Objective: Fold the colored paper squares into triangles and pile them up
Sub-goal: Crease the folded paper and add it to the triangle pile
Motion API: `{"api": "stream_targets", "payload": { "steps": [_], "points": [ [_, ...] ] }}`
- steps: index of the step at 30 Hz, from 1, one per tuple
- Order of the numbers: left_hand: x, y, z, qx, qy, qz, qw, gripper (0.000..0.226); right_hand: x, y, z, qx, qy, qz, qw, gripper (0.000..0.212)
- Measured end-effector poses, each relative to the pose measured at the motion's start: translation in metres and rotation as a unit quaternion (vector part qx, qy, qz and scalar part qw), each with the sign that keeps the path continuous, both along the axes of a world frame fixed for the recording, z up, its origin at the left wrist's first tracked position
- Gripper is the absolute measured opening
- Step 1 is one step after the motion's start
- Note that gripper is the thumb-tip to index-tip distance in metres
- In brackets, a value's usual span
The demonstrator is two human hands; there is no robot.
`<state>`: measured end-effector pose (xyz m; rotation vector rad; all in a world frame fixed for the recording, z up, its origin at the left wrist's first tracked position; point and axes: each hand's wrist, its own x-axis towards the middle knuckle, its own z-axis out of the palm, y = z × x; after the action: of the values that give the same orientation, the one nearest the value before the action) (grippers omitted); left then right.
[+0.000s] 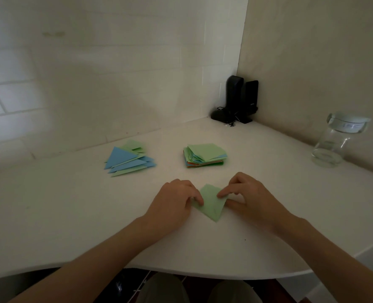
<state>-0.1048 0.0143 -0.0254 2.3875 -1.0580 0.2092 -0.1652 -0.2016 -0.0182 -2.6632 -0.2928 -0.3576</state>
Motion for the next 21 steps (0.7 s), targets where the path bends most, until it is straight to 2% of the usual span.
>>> {"api": "stream_targets", "payload": {
  "steps": [3,7,9,11,14,17,21],
  "points": [
    [-0.010,0.000,0.001,0.032,-0.037,0.016,0.999,0.027,-0.009,0.003,-0.002,-0.037,-0.032,-0.006,0.999,0.010],
    [-0.020,-0.003,-0.005,0.066,-0.058,0.024,0.996,0.056,-0.016,0.015,-0.003,-0.055,-0.068,-0.015,0.996,0.012],
    [-0.023,-0.003,-0.007,0.066,-0.059,0.011,0.996,0.057,-0.017,0.021,-0.005,-0.052,-0.078,-0.025,0.995,0.011],
    [-0.024,-0.001,-0.007,0.044,-0.070,0.000,0.997,0.047,-0.017,0.028,-0.005,-0.038,-0.066,-0.025,0.997,0.021],
    [-0.020,0.005,-0.009,-0.005,-0.097,0.011,0.995,0.017,-0.013,0.033,-0.007,-0.021,-0.056,-0.027,0.998,0.035],
    [-0.014,0.012,-0.010,-0.013,-0.080,0.058,0.995,0.008,-0.009,0.029,-0.012,-0.024,-0.034,-0.061,0.997,0.041],
    [-0.011,0.018,-0.005,-0.008,-0.014,0.135,0.991,0.009,-0.011,0.029,-0.014,0.046,-0.003,-0.083,0.995,0.020]
  ]
}}
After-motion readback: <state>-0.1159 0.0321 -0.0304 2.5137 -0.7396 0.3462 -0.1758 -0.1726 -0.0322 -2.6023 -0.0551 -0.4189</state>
